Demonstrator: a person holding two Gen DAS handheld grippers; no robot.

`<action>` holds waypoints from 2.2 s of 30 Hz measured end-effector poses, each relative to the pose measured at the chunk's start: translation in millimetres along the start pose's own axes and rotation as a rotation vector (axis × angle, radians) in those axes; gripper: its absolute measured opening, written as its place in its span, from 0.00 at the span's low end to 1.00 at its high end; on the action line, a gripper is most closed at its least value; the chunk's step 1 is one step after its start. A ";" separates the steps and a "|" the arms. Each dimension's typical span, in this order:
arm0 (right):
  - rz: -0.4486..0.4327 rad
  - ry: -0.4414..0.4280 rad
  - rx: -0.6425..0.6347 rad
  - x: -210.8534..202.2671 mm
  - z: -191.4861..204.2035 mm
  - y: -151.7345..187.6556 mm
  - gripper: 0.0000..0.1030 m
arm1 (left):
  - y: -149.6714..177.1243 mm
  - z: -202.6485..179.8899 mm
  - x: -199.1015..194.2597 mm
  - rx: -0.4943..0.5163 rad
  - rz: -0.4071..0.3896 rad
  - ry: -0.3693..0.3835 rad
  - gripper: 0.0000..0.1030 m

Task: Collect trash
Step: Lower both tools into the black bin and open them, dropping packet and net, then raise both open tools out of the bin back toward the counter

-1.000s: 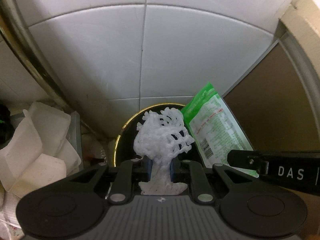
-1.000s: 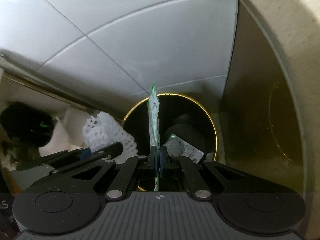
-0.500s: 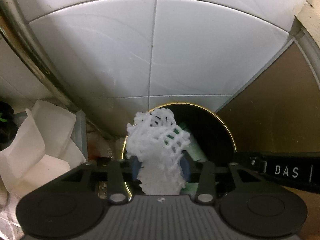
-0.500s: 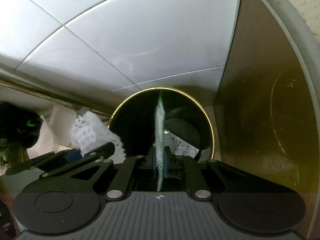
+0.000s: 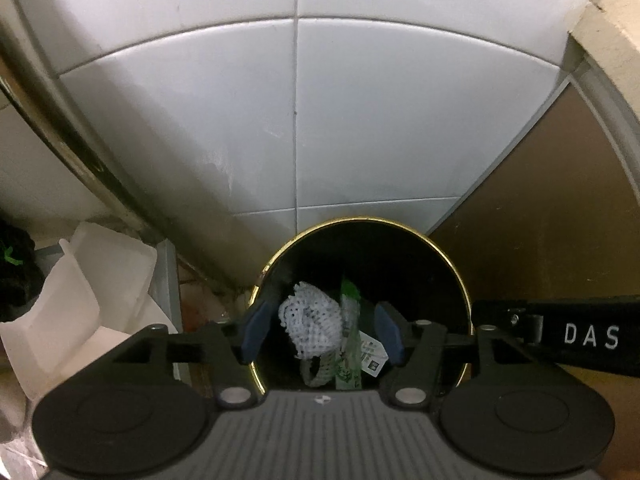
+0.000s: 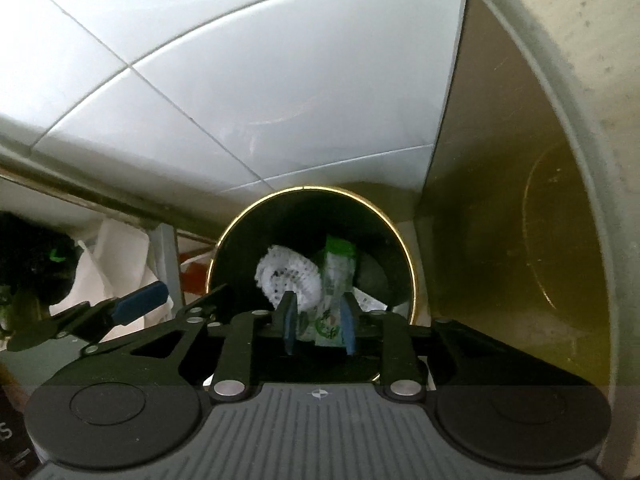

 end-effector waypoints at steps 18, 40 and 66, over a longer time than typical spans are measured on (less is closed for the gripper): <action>-0.157 -0.023 0.008 -58.1 3.3 12.7 0.39 | -5.7 5.0 -65.6 0.018 -0.160 -0.032 0.51; -0.459 -0.046 -0.012 -175.8 -7.8 45.0 0.54 | -4.7 -17.1 -162.9 0.131 -0.361 0.005 0.52; -0.710 0.025 0.129 -270.5 -87.8 99.1 0.74 | -9.3 -90.0 -231.6 0.380 -0.515 0.091 0.62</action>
Point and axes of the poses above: each gripper's, at about its wrist camera, not at the fingertips, and x roughly the way its jaws point, z to its left, y to its underside, the point moved 7 cm from there along x, roughly the way its jaws point, and after that the axes turned 13 degrees about x, right-handed, at the moved point
